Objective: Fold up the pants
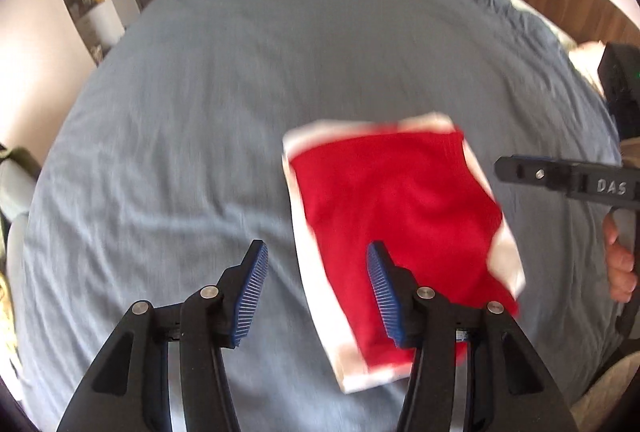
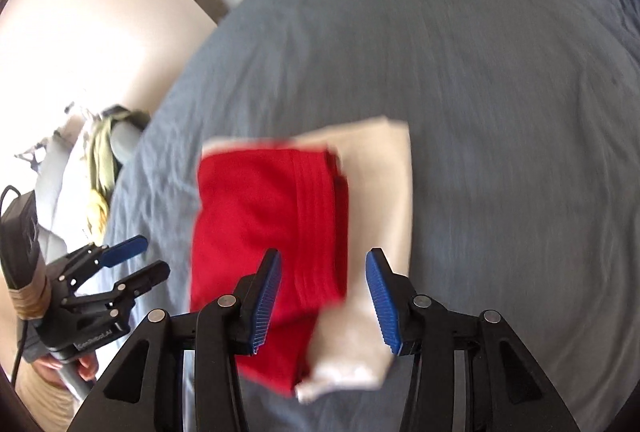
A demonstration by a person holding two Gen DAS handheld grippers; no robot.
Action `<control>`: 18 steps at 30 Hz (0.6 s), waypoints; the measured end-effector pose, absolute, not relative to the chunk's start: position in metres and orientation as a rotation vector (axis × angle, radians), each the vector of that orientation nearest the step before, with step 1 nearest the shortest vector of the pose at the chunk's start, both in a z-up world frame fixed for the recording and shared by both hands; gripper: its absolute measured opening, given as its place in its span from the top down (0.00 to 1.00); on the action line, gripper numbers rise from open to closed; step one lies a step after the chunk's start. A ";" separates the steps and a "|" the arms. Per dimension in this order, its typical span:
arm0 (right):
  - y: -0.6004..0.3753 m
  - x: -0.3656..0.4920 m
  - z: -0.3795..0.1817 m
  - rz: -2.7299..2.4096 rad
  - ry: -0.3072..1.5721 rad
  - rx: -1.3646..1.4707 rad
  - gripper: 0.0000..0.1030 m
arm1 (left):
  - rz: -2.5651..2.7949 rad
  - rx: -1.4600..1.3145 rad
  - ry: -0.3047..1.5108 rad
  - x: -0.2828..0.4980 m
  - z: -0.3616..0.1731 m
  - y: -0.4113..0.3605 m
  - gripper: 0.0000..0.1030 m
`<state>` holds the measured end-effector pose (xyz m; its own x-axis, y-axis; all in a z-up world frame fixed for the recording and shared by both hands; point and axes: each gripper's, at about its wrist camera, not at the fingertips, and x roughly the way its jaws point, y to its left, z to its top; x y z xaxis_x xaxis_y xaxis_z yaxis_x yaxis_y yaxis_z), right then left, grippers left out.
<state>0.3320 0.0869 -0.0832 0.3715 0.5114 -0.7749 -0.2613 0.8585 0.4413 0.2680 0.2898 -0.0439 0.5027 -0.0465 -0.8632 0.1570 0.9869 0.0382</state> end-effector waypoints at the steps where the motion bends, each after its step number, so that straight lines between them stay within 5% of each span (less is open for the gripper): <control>1: 0.087 0.342 -0.083 0.500 1.063 0.275 0.56 | -0.139 0.110 1.025 0.279 -0.043 0.290 0.51; 18: 0.104 0.418 -0.116 0.440 1.010 0.154 0.56 | -0.300 0.278 1.098 0.312 -0.088 0.265 0.49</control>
